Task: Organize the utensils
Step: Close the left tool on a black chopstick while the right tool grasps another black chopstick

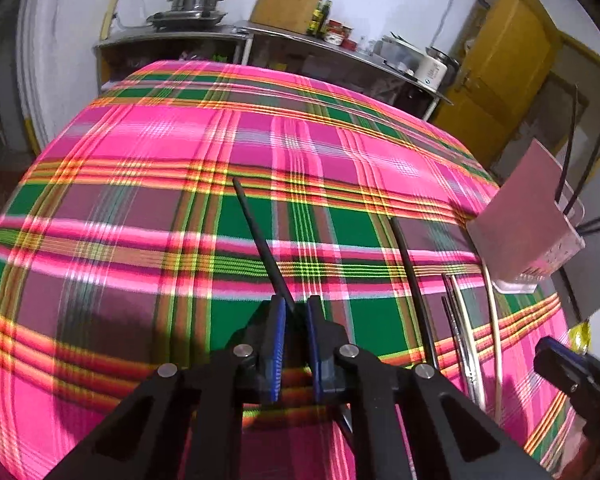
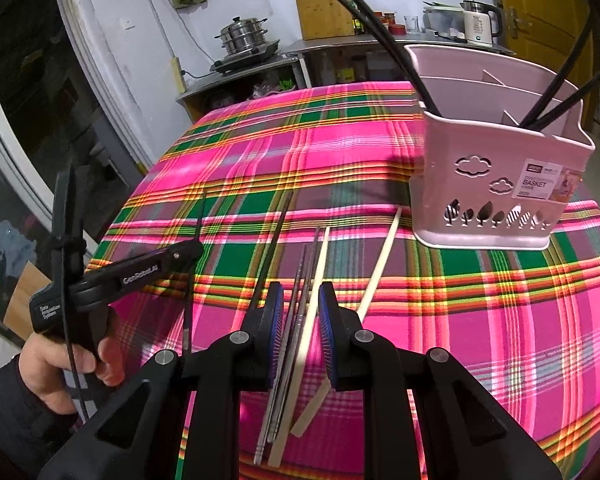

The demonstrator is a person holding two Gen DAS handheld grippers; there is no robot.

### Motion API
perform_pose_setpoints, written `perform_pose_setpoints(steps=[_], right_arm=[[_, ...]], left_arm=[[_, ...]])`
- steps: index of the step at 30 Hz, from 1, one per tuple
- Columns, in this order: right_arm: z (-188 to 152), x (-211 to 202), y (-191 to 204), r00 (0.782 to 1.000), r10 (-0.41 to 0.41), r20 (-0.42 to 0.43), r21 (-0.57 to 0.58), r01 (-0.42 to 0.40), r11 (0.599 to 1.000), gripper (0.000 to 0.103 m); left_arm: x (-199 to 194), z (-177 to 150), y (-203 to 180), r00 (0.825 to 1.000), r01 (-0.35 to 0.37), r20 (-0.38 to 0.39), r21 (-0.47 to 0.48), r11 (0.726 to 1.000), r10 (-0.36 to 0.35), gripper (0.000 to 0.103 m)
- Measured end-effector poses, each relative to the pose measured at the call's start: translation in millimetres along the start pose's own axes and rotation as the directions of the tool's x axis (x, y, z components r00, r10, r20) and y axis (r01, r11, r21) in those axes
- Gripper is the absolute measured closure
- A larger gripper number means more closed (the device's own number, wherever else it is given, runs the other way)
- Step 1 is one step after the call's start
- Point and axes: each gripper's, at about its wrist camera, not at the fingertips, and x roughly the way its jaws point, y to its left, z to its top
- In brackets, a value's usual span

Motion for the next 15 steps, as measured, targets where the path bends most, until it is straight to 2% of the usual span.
perform_pose_setpoints(steps=[4,6,15], right_arm=[[3,6,6,1.000,0.004,-0.005,-0.009,-0.004,1.000,0.085],[5,10,9,1.000,0.008,-0.010,-0.016,-0.009,1.000,0.085],[17,57,28,0.998,0.018,-0.067,-0.049,-0.021,0.999,0.085]], left_arm=[[-1,0,2,1.000,0.010,-0.007,0.048,0.999,-0.009,0.093],[-5,0,9,1.000,-0.017,-0.005,0.066,0.998,0.017,0.094],[-16,-2,36,1.000,-0.014,-0.002,0.043,0.999,0.014,0.094]])
